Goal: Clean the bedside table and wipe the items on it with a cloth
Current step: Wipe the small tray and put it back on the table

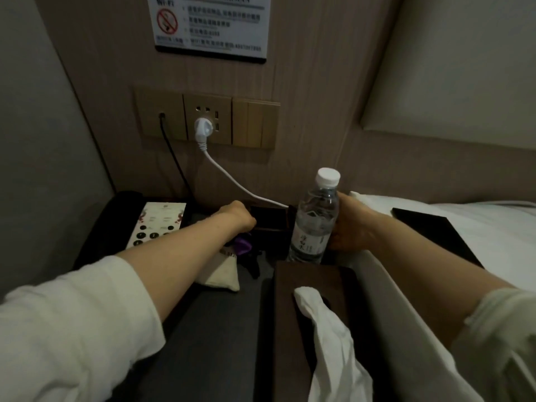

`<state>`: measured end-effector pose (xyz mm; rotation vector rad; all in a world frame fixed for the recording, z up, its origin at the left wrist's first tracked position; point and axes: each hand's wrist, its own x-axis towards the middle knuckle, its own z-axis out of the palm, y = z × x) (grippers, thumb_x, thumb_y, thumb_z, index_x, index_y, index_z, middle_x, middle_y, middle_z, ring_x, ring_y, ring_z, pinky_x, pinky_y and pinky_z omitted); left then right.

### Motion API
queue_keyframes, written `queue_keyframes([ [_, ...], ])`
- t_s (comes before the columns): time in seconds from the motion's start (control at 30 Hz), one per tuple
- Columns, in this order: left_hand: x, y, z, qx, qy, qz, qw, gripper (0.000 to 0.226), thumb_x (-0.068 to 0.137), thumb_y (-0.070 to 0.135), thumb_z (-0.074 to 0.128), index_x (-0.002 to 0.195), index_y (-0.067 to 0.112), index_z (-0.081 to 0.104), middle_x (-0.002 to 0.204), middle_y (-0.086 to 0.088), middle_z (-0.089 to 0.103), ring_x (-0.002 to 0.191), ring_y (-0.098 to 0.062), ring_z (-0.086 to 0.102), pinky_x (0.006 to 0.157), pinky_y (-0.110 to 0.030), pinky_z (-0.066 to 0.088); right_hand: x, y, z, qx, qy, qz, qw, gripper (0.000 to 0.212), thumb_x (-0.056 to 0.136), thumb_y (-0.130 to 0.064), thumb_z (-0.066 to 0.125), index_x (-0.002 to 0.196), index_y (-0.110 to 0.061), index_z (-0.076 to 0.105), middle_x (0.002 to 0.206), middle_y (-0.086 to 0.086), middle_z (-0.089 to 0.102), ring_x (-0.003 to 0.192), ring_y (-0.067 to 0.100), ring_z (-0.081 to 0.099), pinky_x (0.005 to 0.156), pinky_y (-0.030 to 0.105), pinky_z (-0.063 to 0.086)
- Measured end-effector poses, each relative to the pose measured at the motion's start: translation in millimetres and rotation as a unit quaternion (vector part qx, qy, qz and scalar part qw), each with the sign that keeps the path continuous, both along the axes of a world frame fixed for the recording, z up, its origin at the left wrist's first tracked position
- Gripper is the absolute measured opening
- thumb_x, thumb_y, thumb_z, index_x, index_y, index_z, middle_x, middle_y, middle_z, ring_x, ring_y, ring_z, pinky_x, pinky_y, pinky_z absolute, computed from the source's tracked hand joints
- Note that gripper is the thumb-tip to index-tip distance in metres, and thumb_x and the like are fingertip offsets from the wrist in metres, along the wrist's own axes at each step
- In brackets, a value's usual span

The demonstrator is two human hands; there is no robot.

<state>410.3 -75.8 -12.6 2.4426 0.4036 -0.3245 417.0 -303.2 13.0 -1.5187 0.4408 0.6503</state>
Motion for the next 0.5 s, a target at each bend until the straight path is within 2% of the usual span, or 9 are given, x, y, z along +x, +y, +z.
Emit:
queue_keyframes([
  [0.13, -6, -1, 5, 0.006, -0.013, 0.008, 1.000, 0.031, 0.093, 0.041, 0.056, 0.095, 0.010, 0.055, 0.101, -0.011, 0.059, 0.099, -0.032, 0.061, 0.081, -0.033, 0.049, -7, 4, 7, 0.013, -0.027, -0.056, 0.998, 0.064, 0.098, -0.048, 0.041, 0.144, -0.003, 0.038, 0.143, 0.018, 0.046, 0.131, 0.032, 0.045, 0.114, 0.046, 0.032],
  [0.23, -17, 8, 17, 0.002, -0.029, 0.042, 0.999, 0.032, 0.092, 0.036, 0.056, 0.102, 0.006, 0.060, 0.107, -0.014, 0.062, 0.099, -0.033, 0.061, 0.080, -0.033, 0.049, -20, 2, 21, 0.003, -0.061, -0.105, 0.993, 0.053, 0.100, -0.041, 0.040, 0.138, -0.003, 0.043, 0.130, 0.017, 0.053, 0.126, 0.035, 0.048, 0.110, 0.042, 0.037],
  [0.27, -22, 12, 23, -0.002, -0.033, 0.057, 0.998, 0.030, 0.091, 0.031, 0.057, 0.106, 0.004, 0.061, 0.109, -0.016, 0.062, 0.100, -0.033, 0.061, 0.081, -0.033, 0.049, -27, 0, 29, -0.001, -0.073, -0.117, 0.990, 0.048, 0.100, -0.038, 0.040, 0.135, -0.005, 0.046, 0.113, 0.015, 0.057, 0.119, 0.038, 0.052, 0.105, 0.038, 0.042],
  [0.3, -28, 17, 30, -0.004, -0.038, 0.069, 0.997, 0.028, 0.090, 0.025, 0.057, 0.108, 0.002, 0.061, 0.112, -0.017, 0.062, 0.101, -0.034, 0.060, 0.081, -0.033, 0.048, -35, -3, 38, -0.005, -0.083, -0.126, 0.989, 0.039, 0.100, -0.034, 0.041, 0.130, -0.009, 0.049, 0.094, 0.013, 0.054, 0.104, 0.040, 0.058, 0.093, 0.032, 0.048],
  [0.33, -34, 22, 37, -0.010, -0.044, 0.081, 0.996, 0.027, 0.090, 0.019, 0.056, 0.108, 0.001, 0.061, 0.113, -0.019, 0.061, 0.101, -0.034, 0.059, 0.082, -0.032, 0.048, -42, -6, 46, -0.021, -0.094, -0.128, 0.987, 0.028, 0.100, -0.030, 0.043, 0.119, -0.012, 0.051, 0.085, 0.012, 0.048, 0.085, 0.036, 0.057, 0.076, 0.029, 0.047],
  [0.37, -40, 27, 46, -0.018, -0.050, 0.090, 0.995, 0.025, 0.090, 0.015, 0.054, 0.108, -0.001, 0.062, 0.113, -0.019, 0.061, 0.100, -0.034, 0.059, 0.081, -0.031, 0.047, -51, -13, 54, -0.055, -0.116, -0.127, 0.984, 0.024, 0.099, -0.027, 0.045, 0.113, -0.009, 0.052, 0.085, 0.013, 0.047, 0.077, 0.030, 0.053, 0.066, 0.027, 0.042],
  [0.4, -49, 30, 55, -0.030, -0.057, 0.102, 0.993, 0.025, 0.089, 0.013, 0.053, 0.107, -0.001, 0.063, 0.111, -0.019, 0.062, 0.097, -0.033, 0.059, 0.079, -0.030, 0.047, -59, -21, 62, -0.116, -0.148, -0.114, 0.976, 0.022, 0.098, -0.023, 0.047, 0.110, -0.006, 0.054, 0.090, 0.016, 0.051, 0.079, 0.028, 0.051, 0.067, 0.029, 0.040],
  [0.43, -58, 32, 62, -0.049, -0.063, 0.116, 0.990, 0.024, 0.088, 0.012, 0.054, 0.105, -0.001, 0.065, 0.109, -0.019, 0.063, 0.096, -0.033, 0.059, 0.078, -0.029, 0.048, -67, -31, 68, -0.193, -0.192, -0.094, 0.958, 0.023, 0.096, -0.018, 0.050, 0.111, -0.003, 0.057, 0.095, 0.018, 0.055, 0.085, 0.027, 0.053, 0.071, 0.032, 0.041],
  [0.5, -84, 30, 73, -0.104, -0.083, 0.138, 0.981, 0.022, 0.086, 0.010, 0.057, 0.103, 0.000, 0.068, 0.109, -0.020, 0.065, 0.100, -0.035, 0.060, 0.087, -0.034, 0.051, -88, -52, 79, -0.338, -0.272, -0.048, 0.899, 0.035, 0.091, -0.014, 0.055, 0.123, -0.001, 0.057, 0.107, 0.019, 0.062, 0.093, 0.029, 0.057, 0.079, 0.034, 0.044],
])
